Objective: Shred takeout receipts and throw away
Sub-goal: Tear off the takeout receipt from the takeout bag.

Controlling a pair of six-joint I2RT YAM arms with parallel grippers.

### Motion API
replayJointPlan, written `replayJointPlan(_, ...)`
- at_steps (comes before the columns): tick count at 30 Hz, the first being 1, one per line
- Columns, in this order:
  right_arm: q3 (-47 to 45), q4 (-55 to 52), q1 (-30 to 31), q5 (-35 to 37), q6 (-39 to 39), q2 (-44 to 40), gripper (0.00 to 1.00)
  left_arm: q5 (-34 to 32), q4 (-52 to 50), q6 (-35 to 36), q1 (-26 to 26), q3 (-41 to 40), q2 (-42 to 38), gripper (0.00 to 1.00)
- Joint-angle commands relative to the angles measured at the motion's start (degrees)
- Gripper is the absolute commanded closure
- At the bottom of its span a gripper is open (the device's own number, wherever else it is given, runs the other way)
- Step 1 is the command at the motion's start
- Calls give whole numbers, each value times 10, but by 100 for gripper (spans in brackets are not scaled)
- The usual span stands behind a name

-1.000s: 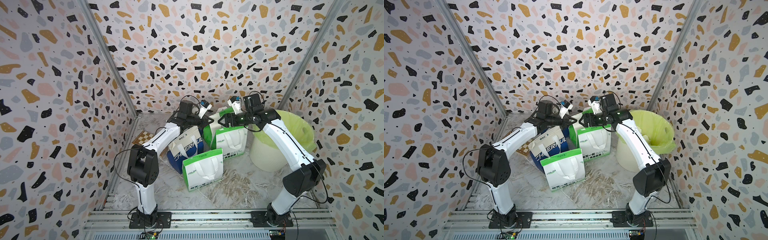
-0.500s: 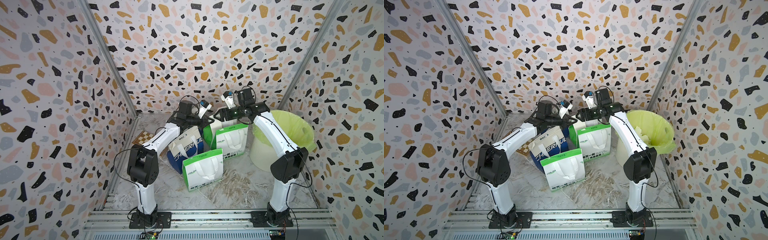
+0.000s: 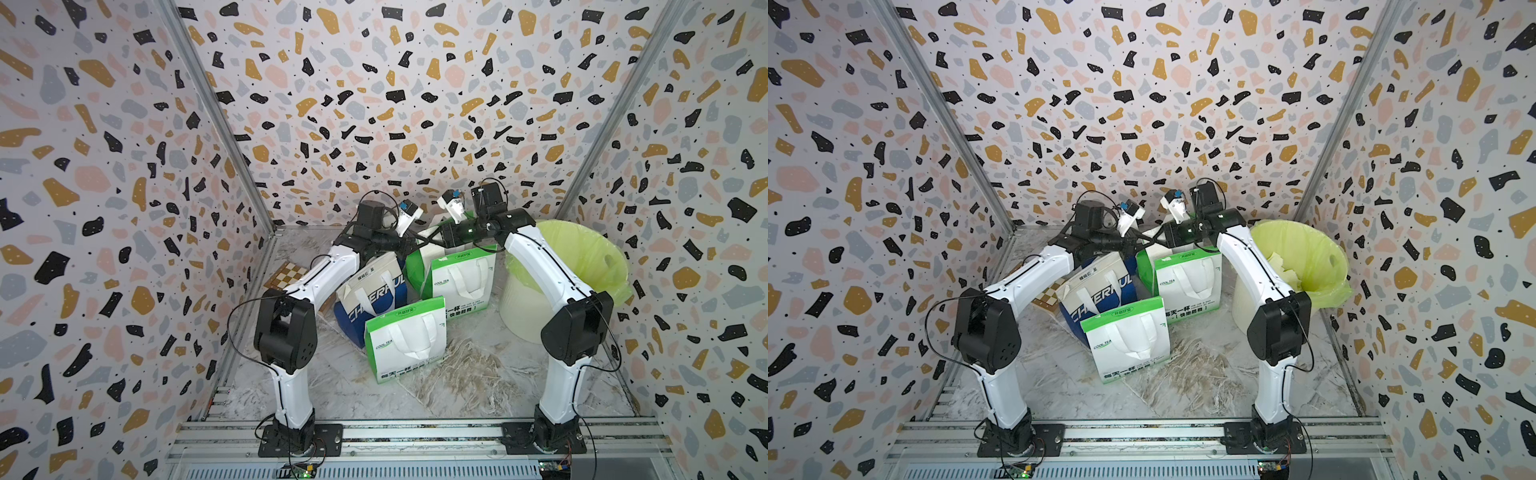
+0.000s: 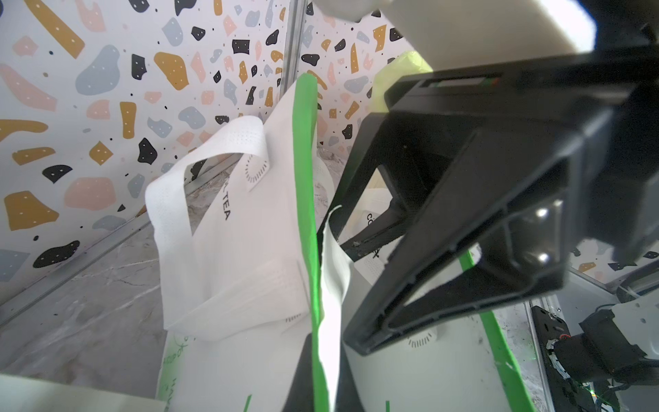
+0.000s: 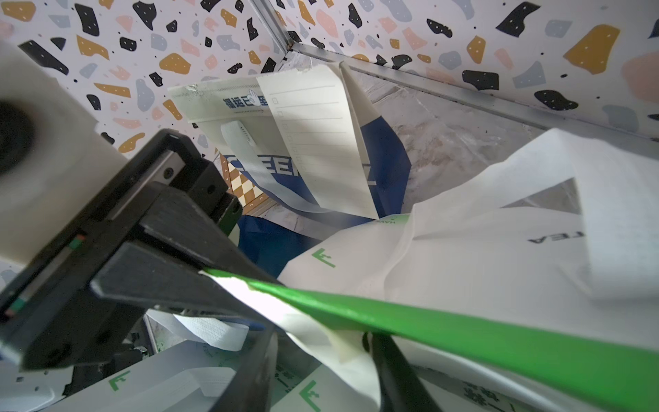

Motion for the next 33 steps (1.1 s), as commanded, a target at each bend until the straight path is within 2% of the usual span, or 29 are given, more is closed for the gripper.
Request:
replayJointPlan(1,6,31,13,-36,4,-21,65,37,45,-4,-5,5,4,100)
replayJointPlan(5,17,35,17,-38,9,-12,76,43,44,-2,-5,3,4,100)
replayJointPlan(8,28,26,20,-29,7,-4,96,42,35,3,-5,3,3,100)
replayJointPlan(9,31,20,21,-20,6,-2,100,38,29,5,-6,4,3,93)
replayJointPlan(10,31,17,21,-16,3,-2,100,33,23,10,-5,5,3,82)
replayJointPlan(12,29,9,21,4,1,-5,100,20,6,32,-5,5,-2,55)
replayJointPlan(13,28,5,21,13,-1,-8,100,12,-1,42,-5,4,-5,52)
replayJointPlan(23,32,-31,15,99,-27,-10,100,-85,-50,137,-5,-20,-23,49)
replayJointPlan(29,59,-67,16,165,-36,-5,100,-119,-88,193,-6,-21,-26,53)
replayJointPlan(33,60,-71,16,161,-35,-8,100,-124,-97,204,-5,-21,-26,56)
